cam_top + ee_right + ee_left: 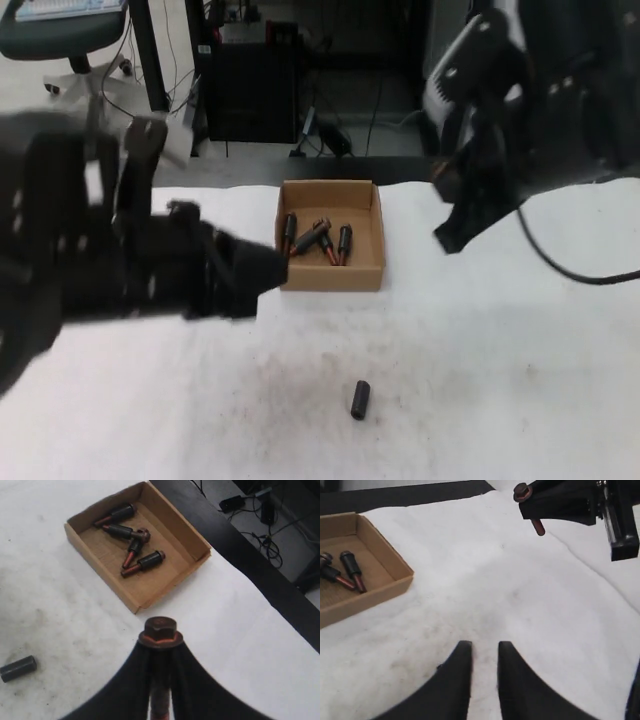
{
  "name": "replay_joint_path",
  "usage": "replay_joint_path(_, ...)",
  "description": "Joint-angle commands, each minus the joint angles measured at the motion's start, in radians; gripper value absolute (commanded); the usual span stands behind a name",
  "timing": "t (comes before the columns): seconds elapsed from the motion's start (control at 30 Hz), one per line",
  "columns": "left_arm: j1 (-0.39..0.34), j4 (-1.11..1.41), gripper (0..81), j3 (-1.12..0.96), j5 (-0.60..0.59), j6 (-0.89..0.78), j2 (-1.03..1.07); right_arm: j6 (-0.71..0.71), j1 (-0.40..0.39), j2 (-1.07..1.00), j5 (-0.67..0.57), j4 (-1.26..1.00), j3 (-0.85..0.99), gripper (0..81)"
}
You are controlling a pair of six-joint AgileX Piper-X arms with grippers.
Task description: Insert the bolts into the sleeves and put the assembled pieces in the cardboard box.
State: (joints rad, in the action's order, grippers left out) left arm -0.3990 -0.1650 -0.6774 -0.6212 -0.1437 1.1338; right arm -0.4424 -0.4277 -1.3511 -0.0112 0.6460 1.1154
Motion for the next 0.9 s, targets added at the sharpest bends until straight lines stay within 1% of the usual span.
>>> replay_joint_path(0.0,-0.011,-0.013,26.9,-0.080,-0.051,-0.083,0.053,0.068,0.045,0.033,-0.006,0.002,0.008,10.7)
replay_joint_path(0.07,-0.031,-0.013,29.9,-0.130,-0.051,-0.118,0.106,0.089,0.060,0.041,0.040,-0.008,0.008,13.0)
replay_joint_path(0.23,-0.124,-0.043,29.9,-0.248,-0.051,-0.134,0.251,0.092,0.092,0.047,0.150,-0.008,0.008,13.5)
replay_joint_path(0.33,-0.176,-0.079,29.9,-0.297,-0.046,-0.134,0.337,0.092,0.102,0.047,0.170,-0.008,0.008,13.5)
replay_joint_path(0.4,-0.197,-0.079,29.9,-0.312,-0.046,-0.134,0.383,0.092,0.102,0.047,0.170,-0.008,0.008,13.5)
replay_joint_path(0.5,-0.201,-0.079,29.8,-0.315,-0.046,-0.134,0.413,0.092,0.102,0.047,0.170,-0.008,0.008,13.5)
replay_joint_path(0.57,-0.201,-0.089,29.7,-0.315,0.002,-0.134,0.413,0.100,0.102,0.047,0.170,-0.008,0.008,13.0)
replay_joint_path(0.6,-0.201,-0.089,29.7,-0.315,0.025,-0.134,0.413,0.107,0.102,0.047,0.170,-0.008,0.008,11.8)
replay_joint_path(0.77,-0.201,-0.083,29.7,-0.315,0.036,-0.134,0.413,0.109,0.102,0.047,0.170,-0.008,0.008,3.1)
replay_joint_path(0.87,-0.201,-0.091,29.7,-0.315,0.077,-0.134,0.415,0.109,0.102,0.047,0.170,-0.008,0.008,1.8)
